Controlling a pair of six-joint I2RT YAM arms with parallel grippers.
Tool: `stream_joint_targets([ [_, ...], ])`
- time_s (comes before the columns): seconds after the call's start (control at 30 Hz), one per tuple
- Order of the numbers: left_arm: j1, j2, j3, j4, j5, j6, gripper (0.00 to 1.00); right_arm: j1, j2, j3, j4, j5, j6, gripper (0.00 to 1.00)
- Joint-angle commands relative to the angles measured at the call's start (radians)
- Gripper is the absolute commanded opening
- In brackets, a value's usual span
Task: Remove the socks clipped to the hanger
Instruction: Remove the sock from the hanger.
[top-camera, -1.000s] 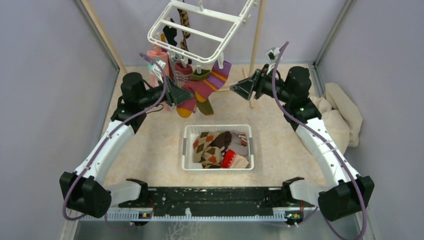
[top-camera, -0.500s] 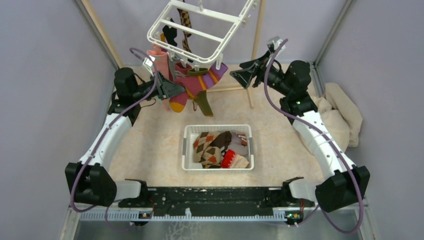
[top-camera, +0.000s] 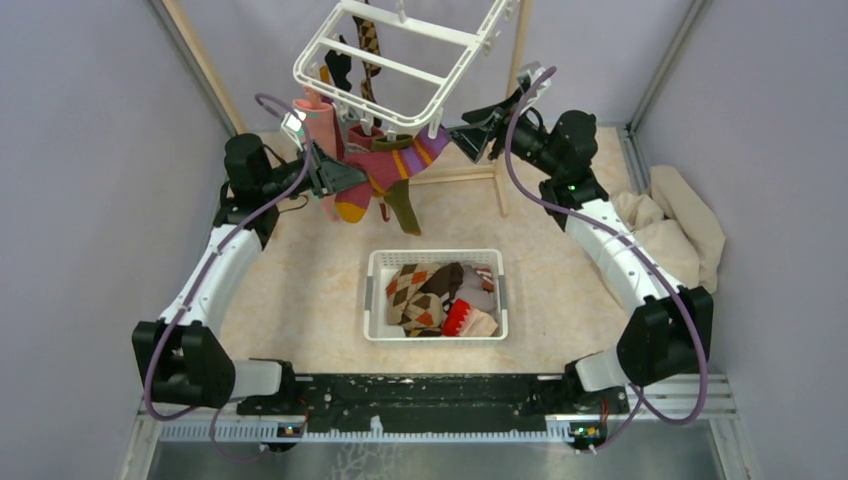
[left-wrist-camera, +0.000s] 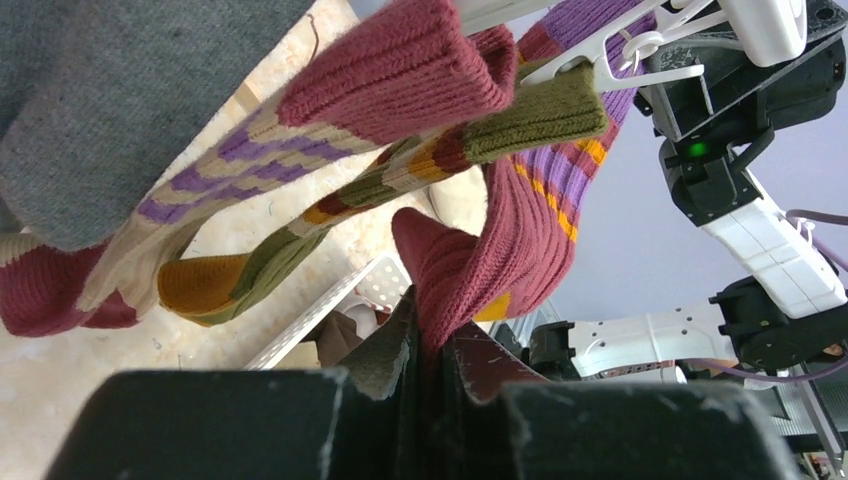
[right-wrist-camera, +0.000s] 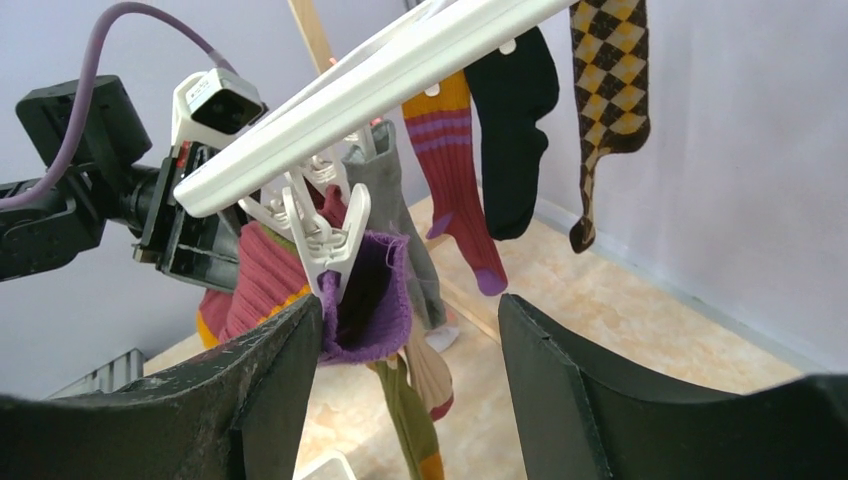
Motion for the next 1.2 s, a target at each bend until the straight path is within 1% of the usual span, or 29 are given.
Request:
stream_joint_targets([
  [0.0,0.016,0.009,0.009,0.042,0.026,0.002,0.14,0.010,0.033,0.082,0.159,-0.060,0.060,0.65],
  [0.3,0.030,0.020,0.009,0.050,0.039,0.001,0.14,0.010,0.061,0.099,0.224,-0.103,0.110,0.63],
  [0.87,0.033,0.023,0.004,0.053,0.042,0.001,0.13,0.037,0.111,0.158,0.183,-0.107,0.099,0.63],
  [1.17,0.033,0.023,0.003,0.054,0.045,0.004,0.13,0.043,0.127,0.178,0.189,-0.098,0.102,0.62],
])
